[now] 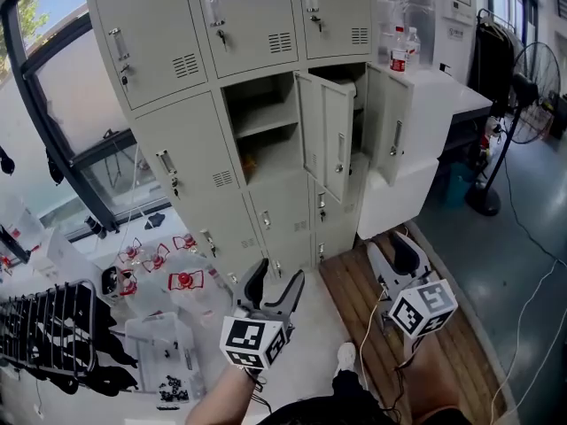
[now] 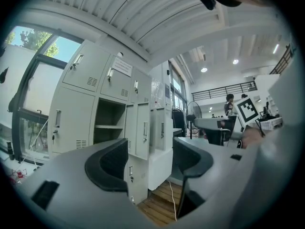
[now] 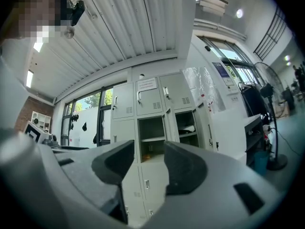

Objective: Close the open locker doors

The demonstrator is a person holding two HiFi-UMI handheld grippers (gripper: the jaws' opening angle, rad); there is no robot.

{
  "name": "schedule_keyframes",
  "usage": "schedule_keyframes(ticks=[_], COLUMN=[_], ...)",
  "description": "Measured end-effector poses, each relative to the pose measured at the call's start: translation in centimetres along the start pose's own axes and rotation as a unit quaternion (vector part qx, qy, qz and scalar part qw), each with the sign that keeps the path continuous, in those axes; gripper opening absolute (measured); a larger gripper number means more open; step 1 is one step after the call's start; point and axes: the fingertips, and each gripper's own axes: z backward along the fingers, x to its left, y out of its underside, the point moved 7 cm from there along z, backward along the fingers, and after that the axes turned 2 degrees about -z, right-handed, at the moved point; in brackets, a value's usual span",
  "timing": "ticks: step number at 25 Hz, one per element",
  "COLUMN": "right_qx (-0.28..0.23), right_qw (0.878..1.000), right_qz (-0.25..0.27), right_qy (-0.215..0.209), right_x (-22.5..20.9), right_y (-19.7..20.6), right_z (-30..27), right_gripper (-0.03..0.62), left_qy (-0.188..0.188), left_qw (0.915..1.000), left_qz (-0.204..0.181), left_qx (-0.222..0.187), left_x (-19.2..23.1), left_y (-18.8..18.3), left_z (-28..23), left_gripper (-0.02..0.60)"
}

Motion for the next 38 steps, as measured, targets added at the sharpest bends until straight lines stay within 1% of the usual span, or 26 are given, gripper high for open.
schedule_keyframes(ticks=[10, 16, 23, 25, 29, 38], right_qx=[-0.008, -0.001, 0.0, 0.002, 0.004, 0.002], right_qw=[1.0, 1.0, 0.999, 0.998, 0.998, 0.998], right_qz=[-0.017, -0.025, -0.036, -0.039, -0.025, -0.018], right_qy=[-0.012, -0.018, -0.04, -0.049, -0.065, -0.064], right_x=[-9.1, -15.0, -21.3, -22.4, -23.8, -25.5], right_y=[-0.8, -0.9, -1.2, -1.3, -1.9, -2.4], right_z=[-7.3, -11.0, -15.1, -16.0, -17.1, -17.8], right_gripper=[0.181, 0.181, 0.181, 0.181, 0.181, 0.181], left_qy=[-0.008, -0.011, -0.022, -0.024, -0.025, -0.017], left_qw=[0.9999, 0.9997, 0.9993, 0.9993, 0.9993, 0.9995], left_qz=[-0.013, -0.014, -0.021, -0.022, -0.025, -0.027], left_qx=[0.008, 0.015, 0.021, 0.02, 0.01, 0.0], left_x=[0.4, -0.2, -1.3, -1.6, -2.4, -2.5], left_y=[-0.5, -0.6, -0.7, -0.9, -1.5, -2.3], left_z=[-10.9, -17.8, -25.1, -26.9, -30.0, -35.2], left_gripper=[0.285, 0.285, 0.285, 0.285, 0.285, 0.285])
